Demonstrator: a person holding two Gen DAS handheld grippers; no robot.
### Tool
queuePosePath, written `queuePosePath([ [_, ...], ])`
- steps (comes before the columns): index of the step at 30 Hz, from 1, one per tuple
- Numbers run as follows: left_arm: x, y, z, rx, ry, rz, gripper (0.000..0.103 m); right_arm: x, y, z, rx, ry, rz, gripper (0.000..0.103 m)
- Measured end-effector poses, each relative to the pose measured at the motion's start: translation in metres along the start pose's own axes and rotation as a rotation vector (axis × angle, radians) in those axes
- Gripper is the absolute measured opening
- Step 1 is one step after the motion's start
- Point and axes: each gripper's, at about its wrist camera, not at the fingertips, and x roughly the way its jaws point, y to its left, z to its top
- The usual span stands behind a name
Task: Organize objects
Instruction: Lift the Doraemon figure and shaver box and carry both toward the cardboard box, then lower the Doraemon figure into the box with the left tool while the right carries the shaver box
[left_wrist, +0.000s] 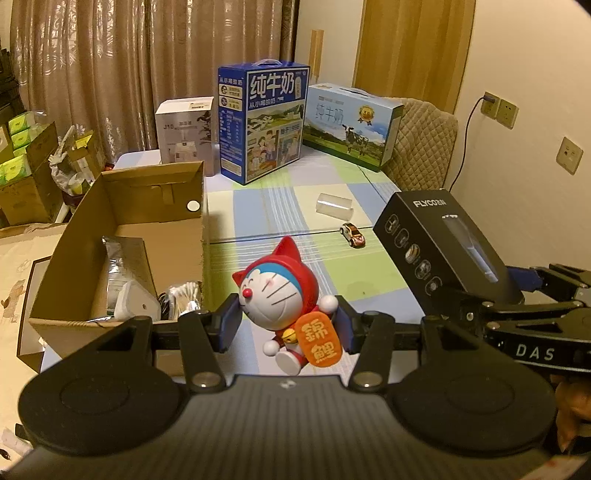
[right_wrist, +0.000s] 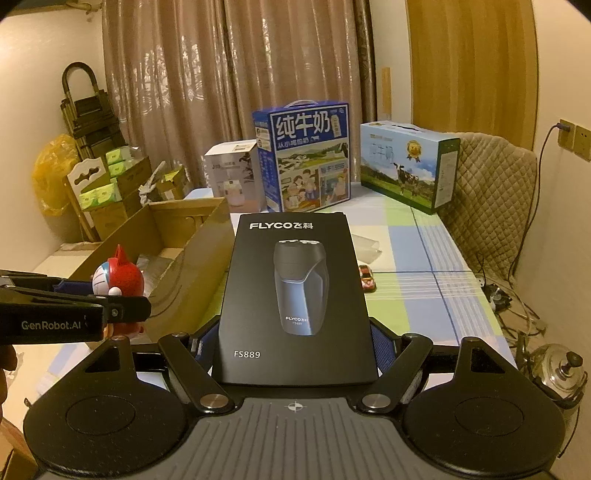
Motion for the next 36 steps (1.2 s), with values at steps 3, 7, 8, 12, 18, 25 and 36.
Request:
queuePosePath([
  [3, -0.003, 0.002, 0.000, -0.003, -0.002, 0.005, 0.047, 0.001, 0.003, 0.000, -0.006, 0.000, 0.004, 0.076],
  [7, -0.006, 0.007, 0.001, -0.006, -0.008, 0.011, 0.047, 0.001, 0.006, 0.001, -0.011, -0.001, 0.011, 0.076],
  [8, -0.008, 0.008, 0.001, -0.008, -0.009, 0.012, 0.047, 0.001, 0.008, 0.001, -0.013, -0.001, 0.013, 0.076],
  [12, -0.011, 0.013, 0.001, -0.011, -0.013, 0.022, 0.047, 0.002, 0.014, 0.002, -0.020, -0.002, 0.022, 0.076],
  [18, -0.018, 0.022, 0.000, -0.017, -0.017, 0.038, 0.047, 0.004, 0.022, 0.004, -0.032, -0.003, 0.036, 0.076],
  [25, -0.022, 0.033, 0.003, -0.023, -0.022, 0.054, 0.047, 0.007, 0.032, 0.007, -0.045, -0.003, 0.052, 0.076],
  [36, -0.028, 0.054, 0.003, -0.032, -0.023, 0.087, 0.047, 0.015, 0.051, 0.013, -0.076, 0.000, 0.084, 0.076],
])
